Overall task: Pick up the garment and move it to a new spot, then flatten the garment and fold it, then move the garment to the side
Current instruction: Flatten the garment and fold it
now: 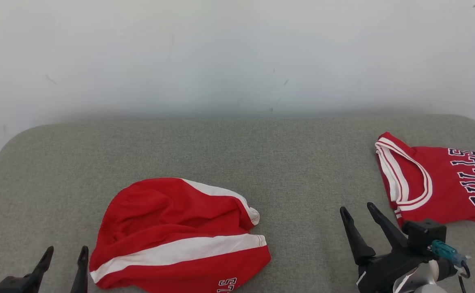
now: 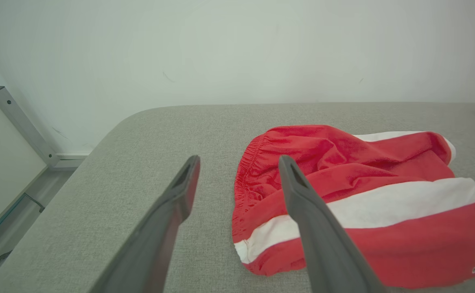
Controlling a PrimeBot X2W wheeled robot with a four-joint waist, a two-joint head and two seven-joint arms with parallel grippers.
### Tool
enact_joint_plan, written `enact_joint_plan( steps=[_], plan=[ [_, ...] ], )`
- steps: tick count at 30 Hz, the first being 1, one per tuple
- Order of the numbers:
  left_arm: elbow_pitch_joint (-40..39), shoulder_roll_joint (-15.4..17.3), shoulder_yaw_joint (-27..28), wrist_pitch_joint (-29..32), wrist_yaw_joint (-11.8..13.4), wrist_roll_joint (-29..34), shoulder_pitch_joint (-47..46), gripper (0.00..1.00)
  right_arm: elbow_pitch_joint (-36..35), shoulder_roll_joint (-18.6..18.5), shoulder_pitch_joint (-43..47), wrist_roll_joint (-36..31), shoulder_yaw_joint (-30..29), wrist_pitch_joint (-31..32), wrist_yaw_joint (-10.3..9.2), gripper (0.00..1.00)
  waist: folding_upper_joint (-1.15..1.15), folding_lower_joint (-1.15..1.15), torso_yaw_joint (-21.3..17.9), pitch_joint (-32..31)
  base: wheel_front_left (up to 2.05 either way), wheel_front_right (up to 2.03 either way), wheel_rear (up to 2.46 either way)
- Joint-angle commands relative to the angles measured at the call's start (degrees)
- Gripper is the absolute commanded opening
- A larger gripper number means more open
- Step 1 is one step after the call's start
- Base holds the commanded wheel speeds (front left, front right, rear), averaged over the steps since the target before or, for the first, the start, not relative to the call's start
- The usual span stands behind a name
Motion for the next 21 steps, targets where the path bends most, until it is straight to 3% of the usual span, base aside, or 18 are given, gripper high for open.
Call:
enact_joint_plan(
  steps=[1, 10, 21],
  plan=[
    [0.2, 0.4, -0.1, 0.2, -0.3, -0.8, -0.7, 1.0, 0.1, -0.4, 0.1, 0.4, 0.1, 0.3, -0.07, 1.0, 0.0, 0.0, 0.2, 0.0, 0.0, 0.0, 0.0],
    [2.5, -0.3, -2.4, 3.4, -2.1, -2.1, -1.0, 1.0, 0.9, -0.5, -0.5, 1.5, 3.1, 2.1, -0.07, 1.0, 0.0, 0.0, 1.2, 0.2, 0.0, 0.0, 0.0],
    [9.3, -3.0, -4.3, 2.6, -6.1, -5.0, -3.6, 1.0, 6.0, 0.1, -3.6, 6.8, 13.7, 3.4, -0.07, 1.0, 0.0, 0.0, 1.6, 1.2, 0.0, 0.0, 0.0]
  ],
)
